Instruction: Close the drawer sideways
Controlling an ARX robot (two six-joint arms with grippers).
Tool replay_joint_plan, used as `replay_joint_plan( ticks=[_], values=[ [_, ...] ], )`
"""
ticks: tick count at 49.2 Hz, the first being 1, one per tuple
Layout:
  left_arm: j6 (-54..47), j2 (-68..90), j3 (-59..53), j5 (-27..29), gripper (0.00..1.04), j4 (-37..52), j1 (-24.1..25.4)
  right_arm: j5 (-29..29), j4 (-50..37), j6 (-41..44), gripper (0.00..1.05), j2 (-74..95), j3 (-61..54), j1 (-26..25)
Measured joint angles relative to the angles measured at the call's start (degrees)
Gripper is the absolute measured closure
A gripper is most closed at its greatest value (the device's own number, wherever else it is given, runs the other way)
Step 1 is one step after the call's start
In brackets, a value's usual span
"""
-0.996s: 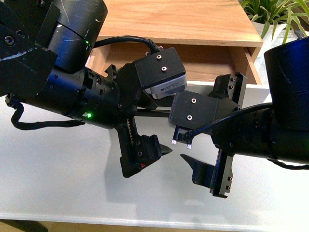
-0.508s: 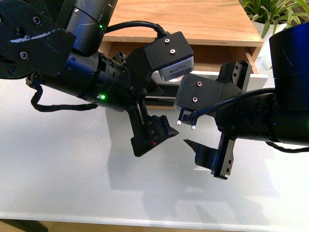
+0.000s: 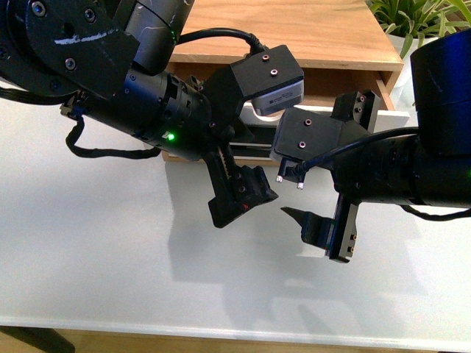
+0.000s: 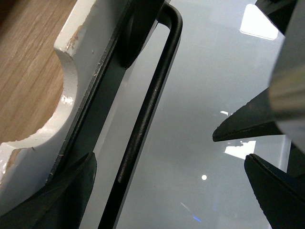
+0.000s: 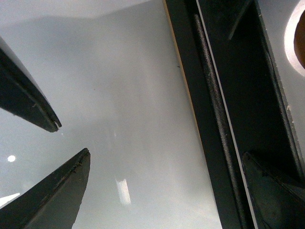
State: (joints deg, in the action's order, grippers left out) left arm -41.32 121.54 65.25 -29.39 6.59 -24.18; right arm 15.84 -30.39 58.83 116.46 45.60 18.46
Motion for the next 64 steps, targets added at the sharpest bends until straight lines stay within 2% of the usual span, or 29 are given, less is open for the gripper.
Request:
replay_joint_plan(
  ticks=[16, 26, 38, 64],
  values=[
    [0.3, 1.6, 3.3, 0.4, 0.09, -1.7, 0.0, 1.2, 2.0, 0.7, 0.09, 0.9, 2.7, -1.0],
    [-1.4, 2.7, 5.1, 0.5, 0.09, 0.5, 0.6, -1.4, 0.5, 1.6, 0.09, 1.0, 4.2, -1.2],
    [-2.5, 5.2, 5.2, 4.8, 0.09, 5.3, 1.3, -3.1, -3.7, 2.7, 0.09, 1.8, 4.3, -3.2],
    [-1.6, 10.8, 14.6, 7.9, 0.09, 3.9, 1.6, -4.0, -3.4, 3.0, 0.09, 7.1, 12.0, -4.6]
  ],
)
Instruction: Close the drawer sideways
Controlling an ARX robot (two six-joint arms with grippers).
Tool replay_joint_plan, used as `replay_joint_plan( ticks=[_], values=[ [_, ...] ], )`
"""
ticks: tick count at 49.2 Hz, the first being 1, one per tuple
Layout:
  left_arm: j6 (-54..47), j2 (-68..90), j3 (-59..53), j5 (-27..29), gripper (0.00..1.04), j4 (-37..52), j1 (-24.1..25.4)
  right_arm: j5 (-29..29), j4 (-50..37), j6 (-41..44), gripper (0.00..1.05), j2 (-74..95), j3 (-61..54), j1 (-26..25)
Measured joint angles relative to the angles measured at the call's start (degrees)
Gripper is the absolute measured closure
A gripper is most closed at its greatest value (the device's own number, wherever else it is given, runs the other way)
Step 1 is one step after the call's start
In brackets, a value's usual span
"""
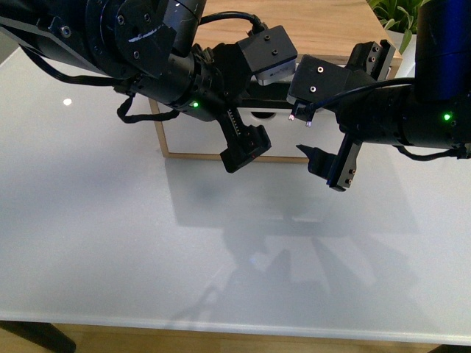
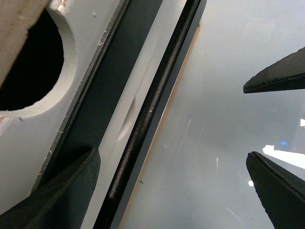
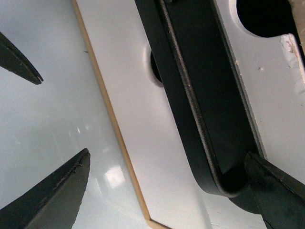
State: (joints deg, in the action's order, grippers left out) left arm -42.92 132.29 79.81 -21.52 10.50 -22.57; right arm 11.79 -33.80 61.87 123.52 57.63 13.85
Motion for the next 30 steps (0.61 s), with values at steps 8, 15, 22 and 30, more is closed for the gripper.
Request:
replay_joint_plan(
  ticks=[8, 15, 22, 30],
  values=[
    [1.4, 0.9, 1.7, 0.6, 0.09, -0.6, 0.1, -0.5, -0.7, 0.0, 0.09, 1.1, 1.1, -0.1],
    [1.9, 0.9, 2.1, 0.4, 0.09, -1.6, 0.2, -0.7, -0.7, -0.1, 0.09, 1.1, 1.0, -0.1],
    [1.9, -0.2, 1.6, -0.8, 0.09, -2.7, 0.5, -0.1, -0.7, -1.2, 0.09, -0.2, -0.3, -0.1],
    [4.2, -4.2, -2.2, -1.3, 0.09, -1.7, 2.2, -1.4, -1.3, -6.1, 0.09, -3.6, -5.1, -1.2]
  ],
)
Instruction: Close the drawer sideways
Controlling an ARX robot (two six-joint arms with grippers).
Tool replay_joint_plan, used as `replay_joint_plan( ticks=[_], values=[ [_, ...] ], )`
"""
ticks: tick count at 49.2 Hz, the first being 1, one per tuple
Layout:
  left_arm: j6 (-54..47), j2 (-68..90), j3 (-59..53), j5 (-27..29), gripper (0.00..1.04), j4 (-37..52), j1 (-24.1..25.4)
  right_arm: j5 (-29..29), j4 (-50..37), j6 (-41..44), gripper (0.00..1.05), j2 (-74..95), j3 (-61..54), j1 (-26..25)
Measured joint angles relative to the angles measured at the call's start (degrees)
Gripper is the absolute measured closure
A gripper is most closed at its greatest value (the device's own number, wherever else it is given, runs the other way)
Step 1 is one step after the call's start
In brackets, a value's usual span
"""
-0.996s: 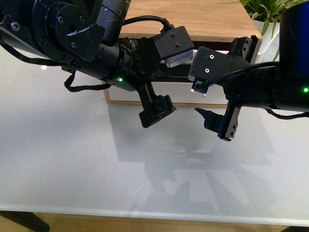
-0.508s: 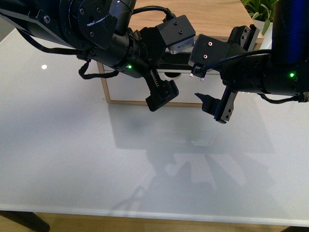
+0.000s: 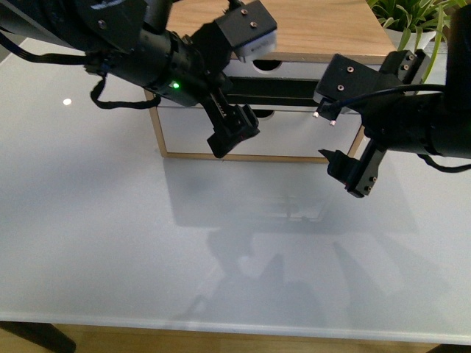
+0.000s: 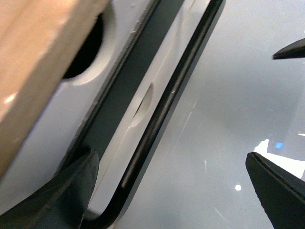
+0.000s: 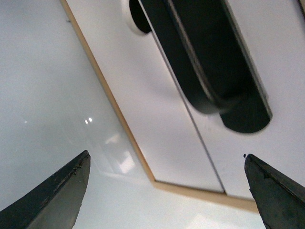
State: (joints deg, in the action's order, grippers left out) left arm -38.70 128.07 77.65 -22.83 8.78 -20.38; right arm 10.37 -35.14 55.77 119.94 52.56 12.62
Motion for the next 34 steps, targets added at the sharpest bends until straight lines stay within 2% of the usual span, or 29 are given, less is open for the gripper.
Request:
replay_joint_plan(
  ticks=[17, 22, 28, 33, 34],
  values=[
    [10.0, -11.8, -8.7, -3.8, 0.09, 7.2, 3.9, 2.9, -5.4, -10.3, 0.09, -12.8, -10.2, -0.2],
    [20.2, -22.1, -16.5, -6.7, 0.09, 13.4, 8.0, 2.8, -7.6, -17.6, 0.09, -22.8, -17.7, -1.8],
    [33.0, -35.4, -27.3, -7.5, 0.09, 19.5, 13.7, -1.8, -6.6, -26.1, 0.09, -36.7, -27.6, -4.7],
    [44.3, -48.2, -37.2, -7.6, 0.09, 22.0, 19.3, -8.7, -0.2, -34.3, 0.09, -52.0, -34.1, -6.8],
    [45.5, -51.1, -39.6, -5.0, 0.1, 22.8, 20.1, -10.3, -1.2, -37.0, 0.1, -53.7, -35.0, -6.9]
  ],
)
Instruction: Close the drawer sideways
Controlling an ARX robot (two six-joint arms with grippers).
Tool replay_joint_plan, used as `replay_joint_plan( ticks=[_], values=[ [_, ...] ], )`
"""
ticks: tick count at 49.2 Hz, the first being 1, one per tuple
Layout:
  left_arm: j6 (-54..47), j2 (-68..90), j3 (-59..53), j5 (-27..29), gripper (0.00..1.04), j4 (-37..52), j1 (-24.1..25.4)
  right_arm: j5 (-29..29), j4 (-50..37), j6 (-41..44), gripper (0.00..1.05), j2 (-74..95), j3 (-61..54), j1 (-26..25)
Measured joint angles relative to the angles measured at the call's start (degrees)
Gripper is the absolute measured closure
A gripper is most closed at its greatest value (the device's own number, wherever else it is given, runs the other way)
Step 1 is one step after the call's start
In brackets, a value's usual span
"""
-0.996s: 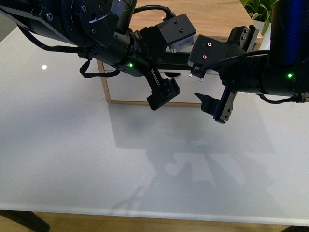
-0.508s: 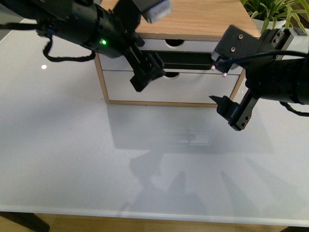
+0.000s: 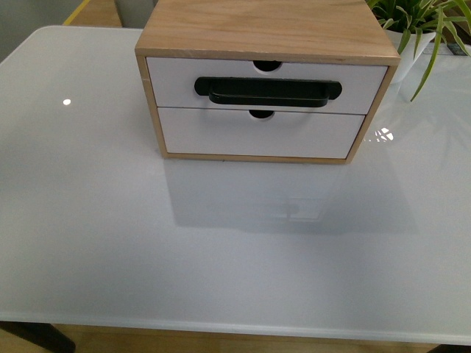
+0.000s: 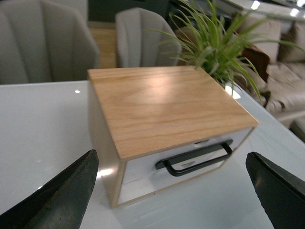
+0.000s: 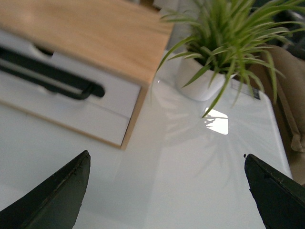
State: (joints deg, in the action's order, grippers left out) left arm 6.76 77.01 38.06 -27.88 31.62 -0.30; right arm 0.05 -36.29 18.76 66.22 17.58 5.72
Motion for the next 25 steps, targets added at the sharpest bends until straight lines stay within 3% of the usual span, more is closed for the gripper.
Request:
replay_joint_plan(
  ticks=[3, 5, 7, 11, 13, 20, 25],
  values=[
    [-1.7, -6.1, -6.4, 14.4, 0.23, 6.6, 0.3, -4.9, -10.2, -7.4, 0.22, -1.6, -3.0, 0.0],
    [-3.6, -9.4, -10.1, 22.9, 0.31, 9.2, 0.3, -5.0, -13.7, -11.2, 0.31, -2.5, -4.9, -0.3],
    [-4.4, -11.1, -12.3, 26.4, 0.39, 10.1, 0.3, -5.0, -14.0, -13.4, 0.38, -3.7, -6.2, -0.5],
    [-5.5, -13.9, -17.9, 27.9, 0.58, 10.9, 0.4, -4.3, -12.9, -16.5, 0.57, -7.8, -9.1, -1.3],
    [-5.7, -15.6, -20.3, 27.8, 0.69, 11.1, 0.3, -0.7, -11.6, -17.1, 0.68, -10.1, -10.2, -3.6],
    [-6.1, -21.8, -25.8, 27.9, 1.02, 11.1, 0.3, -0.2, -8.1, -17.9, 1.01, -16.8, -13.4, -5.5],
    [-6.2, -25.6, -28.7, 27.9, 1.03, 10.1, 0.3, -0.1, -8.7, -18.1, 1.03, -18.7, -16.1, -5.5]
  ],
)
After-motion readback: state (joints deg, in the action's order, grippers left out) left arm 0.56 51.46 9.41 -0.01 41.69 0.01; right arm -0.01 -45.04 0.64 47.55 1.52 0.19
